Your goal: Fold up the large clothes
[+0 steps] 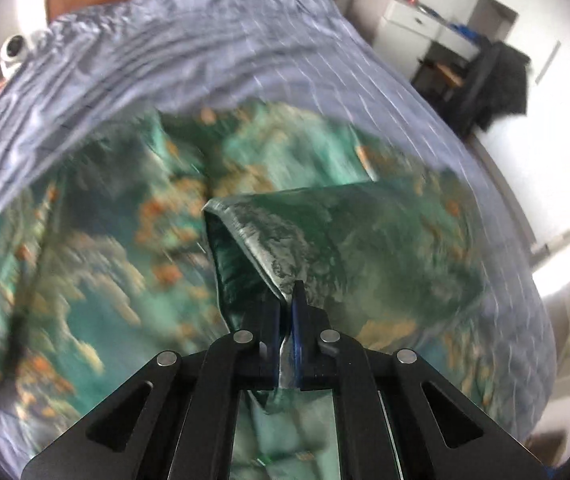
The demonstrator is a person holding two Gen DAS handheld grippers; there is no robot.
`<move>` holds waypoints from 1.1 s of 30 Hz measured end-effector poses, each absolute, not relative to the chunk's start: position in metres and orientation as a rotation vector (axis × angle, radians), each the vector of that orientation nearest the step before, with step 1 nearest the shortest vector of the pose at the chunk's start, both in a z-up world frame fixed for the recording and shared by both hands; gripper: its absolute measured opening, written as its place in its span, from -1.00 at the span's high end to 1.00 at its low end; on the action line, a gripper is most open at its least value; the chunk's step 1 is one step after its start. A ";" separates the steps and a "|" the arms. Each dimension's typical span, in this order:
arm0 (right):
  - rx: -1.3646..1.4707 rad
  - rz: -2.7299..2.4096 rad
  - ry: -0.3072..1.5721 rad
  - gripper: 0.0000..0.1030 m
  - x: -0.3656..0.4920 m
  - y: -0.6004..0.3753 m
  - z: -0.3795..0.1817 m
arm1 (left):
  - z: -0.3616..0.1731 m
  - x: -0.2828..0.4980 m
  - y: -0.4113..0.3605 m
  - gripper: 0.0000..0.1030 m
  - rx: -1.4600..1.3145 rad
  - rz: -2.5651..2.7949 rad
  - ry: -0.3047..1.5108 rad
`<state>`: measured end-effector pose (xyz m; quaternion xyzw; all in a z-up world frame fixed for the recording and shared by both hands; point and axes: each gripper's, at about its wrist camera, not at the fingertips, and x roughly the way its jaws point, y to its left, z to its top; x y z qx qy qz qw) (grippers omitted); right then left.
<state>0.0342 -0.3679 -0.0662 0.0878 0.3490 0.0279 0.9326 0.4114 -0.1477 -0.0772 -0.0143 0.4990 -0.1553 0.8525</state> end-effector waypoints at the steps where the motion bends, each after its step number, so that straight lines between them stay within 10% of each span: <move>1: 0.177 0.059 0.719 -0.15 0.038 -0.369 -0.067 | -0.077 0.419 -0.145 0.95 -0.037 -0.316 1.045; 22: 0.095 0.069 0.870 -0.15 0.330 -0.439 -0.094 | -0.156 0.450 -0.144 0.94 0.023 -0.252 1.089; 33: 0.146 0.066 1.092 -0.15 0.468 -0.445 -0.199 | -0.175 0.450 -0.147 0.93 0.043 -0.251 1.103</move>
